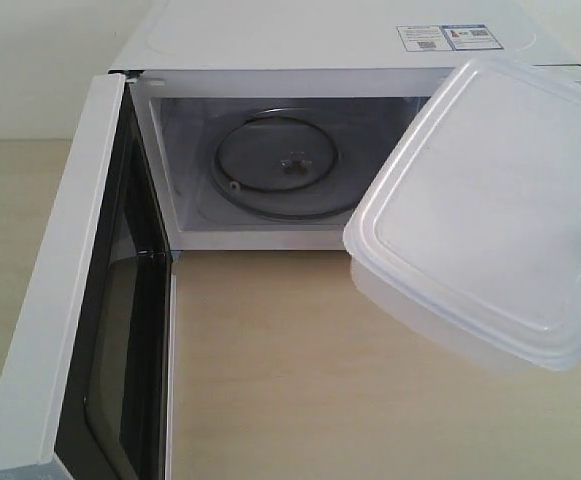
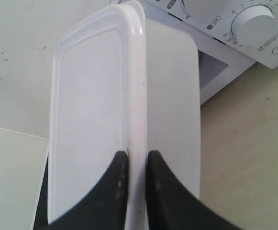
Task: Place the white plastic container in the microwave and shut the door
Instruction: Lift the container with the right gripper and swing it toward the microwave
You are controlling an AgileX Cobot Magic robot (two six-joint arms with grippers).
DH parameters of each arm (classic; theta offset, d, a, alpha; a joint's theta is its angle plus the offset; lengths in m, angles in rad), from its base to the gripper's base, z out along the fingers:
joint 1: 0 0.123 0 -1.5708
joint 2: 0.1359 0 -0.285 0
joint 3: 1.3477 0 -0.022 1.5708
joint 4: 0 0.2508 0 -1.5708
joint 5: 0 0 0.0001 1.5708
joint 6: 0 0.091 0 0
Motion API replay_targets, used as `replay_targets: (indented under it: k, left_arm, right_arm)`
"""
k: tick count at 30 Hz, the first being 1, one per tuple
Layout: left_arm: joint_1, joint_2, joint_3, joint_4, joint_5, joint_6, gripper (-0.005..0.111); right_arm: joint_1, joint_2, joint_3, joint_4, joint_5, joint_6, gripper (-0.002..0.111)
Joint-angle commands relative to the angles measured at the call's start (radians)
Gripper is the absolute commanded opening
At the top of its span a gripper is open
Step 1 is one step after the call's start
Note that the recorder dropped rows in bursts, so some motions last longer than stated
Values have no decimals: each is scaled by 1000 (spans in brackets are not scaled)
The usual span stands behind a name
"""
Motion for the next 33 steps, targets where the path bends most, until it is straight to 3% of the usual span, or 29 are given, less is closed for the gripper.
replay_targets:
  k: [1, 11, 16, 26, 33]
  left_arm:
    - [2, -3, 4, 1, -5, -8, 4]
    - [2, -3, 4, 1, -5, -8, 4]
    - [2, -3, 4, 1, -5, -8, 4]
    - [2, -3, 4, 1, -5, -8, 4]
    - [2, -3, 4, 1, -5, -8, 4]
  right_arm:
    - [103, -3, 3, -53, -65, 19, 0]
    - [449, 7, 3, -135, -184, 67, 0]
    - [553, 7, 3, -188, -237, 49, 0]
    - [588, 7, 3, -274, -634, 275, 0]
    - [588, 7, 17, -661, -698, 732, 0]
